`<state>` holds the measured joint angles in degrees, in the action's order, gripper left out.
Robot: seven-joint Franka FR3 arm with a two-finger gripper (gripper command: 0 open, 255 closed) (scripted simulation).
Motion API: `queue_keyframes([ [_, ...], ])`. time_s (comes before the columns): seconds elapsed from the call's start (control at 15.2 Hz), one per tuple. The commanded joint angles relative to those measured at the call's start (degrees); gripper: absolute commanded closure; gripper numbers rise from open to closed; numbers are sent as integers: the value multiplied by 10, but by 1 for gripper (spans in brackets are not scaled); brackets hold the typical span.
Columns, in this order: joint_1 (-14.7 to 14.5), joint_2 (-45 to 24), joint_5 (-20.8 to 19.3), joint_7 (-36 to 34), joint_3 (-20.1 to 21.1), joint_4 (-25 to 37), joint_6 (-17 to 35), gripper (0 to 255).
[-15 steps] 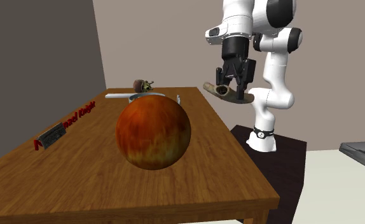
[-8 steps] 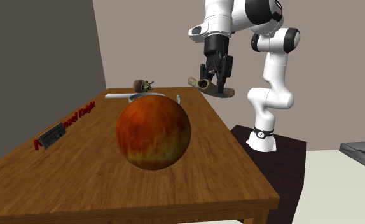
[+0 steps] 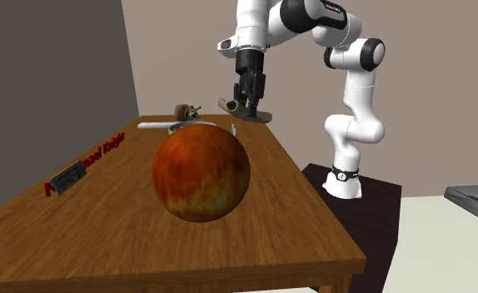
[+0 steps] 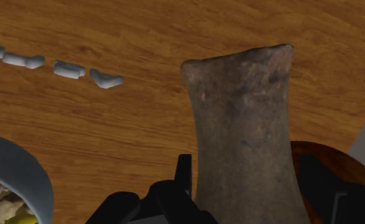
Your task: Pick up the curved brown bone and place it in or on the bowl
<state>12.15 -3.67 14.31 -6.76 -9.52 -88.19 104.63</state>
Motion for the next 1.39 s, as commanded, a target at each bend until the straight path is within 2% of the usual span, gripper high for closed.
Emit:
queue_keyframes([
  [0.0, 17, -11, 9, 30, -14, 16, -13, 255],
  [0.33, 60, -61, 36, 94, -42, 80, -47, 255],
  [0.66, 112, -130, 68, 151, -64, 175, -92, 255],
  [0.92, 166, -206, 97, 187, -73, 285, -143, 255],
  [1.12, 219, -288, 124, 202, -72, 415, -199, 255],
  [1.32, 207, -263, 117, 214, -74, 351, -161, 255],
])
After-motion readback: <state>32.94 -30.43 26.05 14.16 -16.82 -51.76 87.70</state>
